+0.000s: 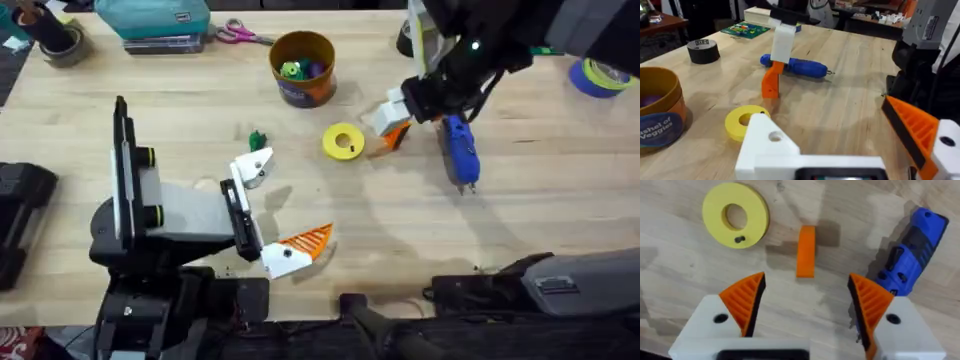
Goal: Pick up the gripper from the table and insert it into the empty holder that is missing its gripper. Then pick up a screw, insert it into the mounting hole, and use the screwdriver to tighten it. Finally, clean up the table by picking up the vegetable and placing it into the bucket.
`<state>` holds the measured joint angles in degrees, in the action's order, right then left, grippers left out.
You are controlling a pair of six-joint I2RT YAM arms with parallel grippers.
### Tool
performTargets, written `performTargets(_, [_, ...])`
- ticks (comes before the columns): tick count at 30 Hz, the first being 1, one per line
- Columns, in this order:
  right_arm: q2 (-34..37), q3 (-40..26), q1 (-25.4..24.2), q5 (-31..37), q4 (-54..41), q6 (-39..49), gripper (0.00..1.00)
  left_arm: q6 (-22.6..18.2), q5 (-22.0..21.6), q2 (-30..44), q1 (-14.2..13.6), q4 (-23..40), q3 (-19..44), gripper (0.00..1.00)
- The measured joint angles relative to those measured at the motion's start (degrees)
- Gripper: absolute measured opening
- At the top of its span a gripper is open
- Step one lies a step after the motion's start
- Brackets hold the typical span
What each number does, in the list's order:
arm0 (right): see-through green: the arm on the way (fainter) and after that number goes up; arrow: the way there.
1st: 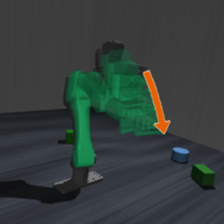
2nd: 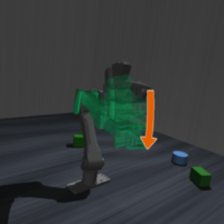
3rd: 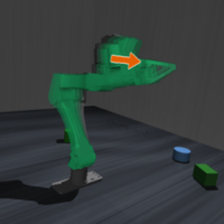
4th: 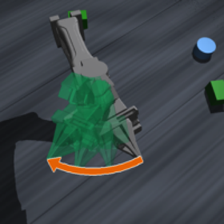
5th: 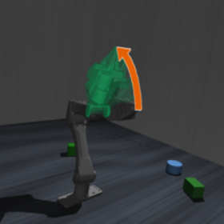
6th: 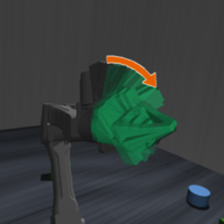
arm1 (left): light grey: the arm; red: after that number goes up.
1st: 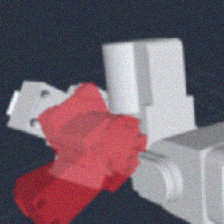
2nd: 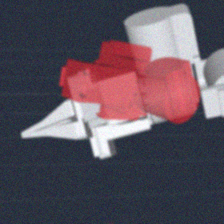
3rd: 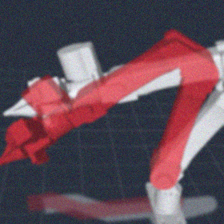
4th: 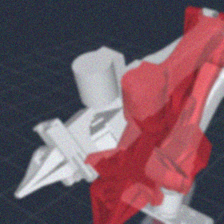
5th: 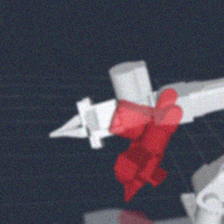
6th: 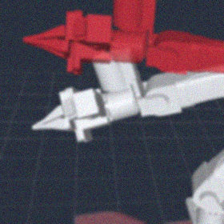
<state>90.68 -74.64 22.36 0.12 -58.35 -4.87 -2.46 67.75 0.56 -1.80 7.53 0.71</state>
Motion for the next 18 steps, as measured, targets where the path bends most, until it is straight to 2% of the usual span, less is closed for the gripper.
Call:
performTargets(8, [4.8,0.8,-0.7,0.0,3.2,-1.2,0.987,0.0,0.0,0.0,0.0,0.0,0.0,0.985])
performTargets(16, [7.7,1.0,-0.8,0.0,4.6,-1.3,0.867,0.0,0.0,0.0,0.0,0.0,0.0,0.986])
performTargets(17, [7.7,1.0,-0.8,0.0,4.6,-1.4,0.703,0.0,0.0,0.0,0.0,0.0,0.0,0.986])
performTargets(18, [7.7,1.0,-0.8,0.0,5.2,-1.5,0.417,0.0,0.0,0.0,0.0,0.0,0.0,0.986])
